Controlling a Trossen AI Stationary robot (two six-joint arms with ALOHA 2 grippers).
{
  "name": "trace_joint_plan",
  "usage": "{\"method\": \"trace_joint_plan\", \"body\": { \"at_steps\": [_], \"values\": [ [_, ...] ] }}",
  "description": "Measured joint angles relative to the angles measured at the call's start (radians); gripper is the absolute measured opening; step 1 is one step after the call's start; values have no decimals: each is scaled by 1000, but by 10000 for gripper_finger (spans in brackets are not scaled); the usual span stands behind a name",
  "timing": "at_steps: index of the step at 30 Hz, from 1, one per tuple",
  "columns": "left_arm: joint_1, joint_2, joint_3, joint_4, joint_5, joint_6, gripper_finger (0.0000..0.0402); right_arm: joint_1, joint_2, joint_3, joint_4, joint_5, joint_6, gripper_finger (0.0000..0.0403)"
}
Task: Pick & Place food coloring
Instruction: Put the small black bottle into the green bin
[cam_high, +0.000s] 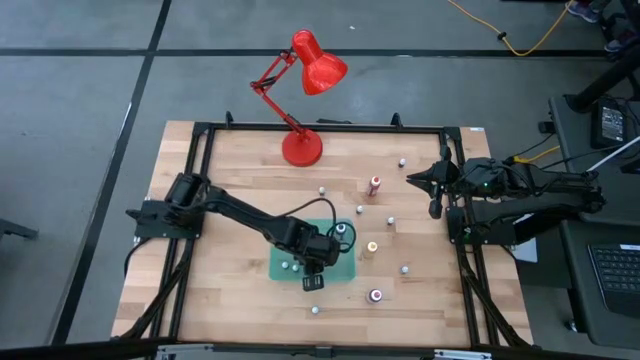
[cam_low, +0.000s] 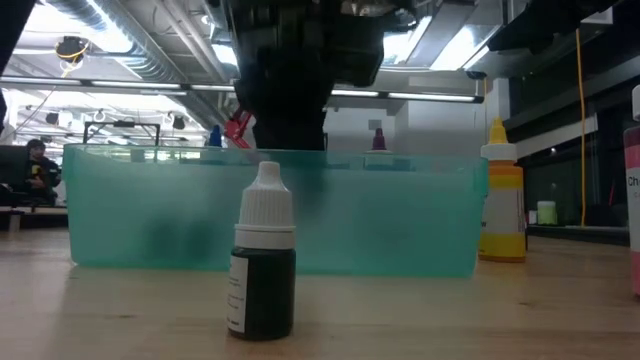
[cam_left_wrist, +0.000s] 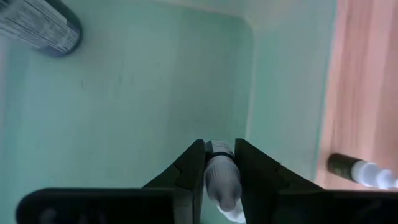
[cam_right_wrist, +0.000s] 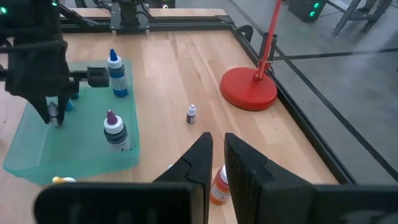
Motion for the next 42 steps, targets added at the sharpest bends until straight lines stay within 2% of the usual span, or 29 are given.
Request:
{"method": "trace_joint_plan", "body": {
  "at_steps": [16,30,35,39,42],
  "values": [
    [0,44,0,18,-11,42,70,0,0,0,0,0,0,46],
    [2,44,13,-2,-7,41,149,0,0,0,0,0,0,46],
    [3,44,159,-167,-22,99,168,0,0,0,0,0,0,46],
    [11,44,320,-344,-108,172,174,0,0,0,0,0,0,46],
    [22,44,449,-537,-216,222,175,0,0,0,0,0,0,46]
  ]
}}
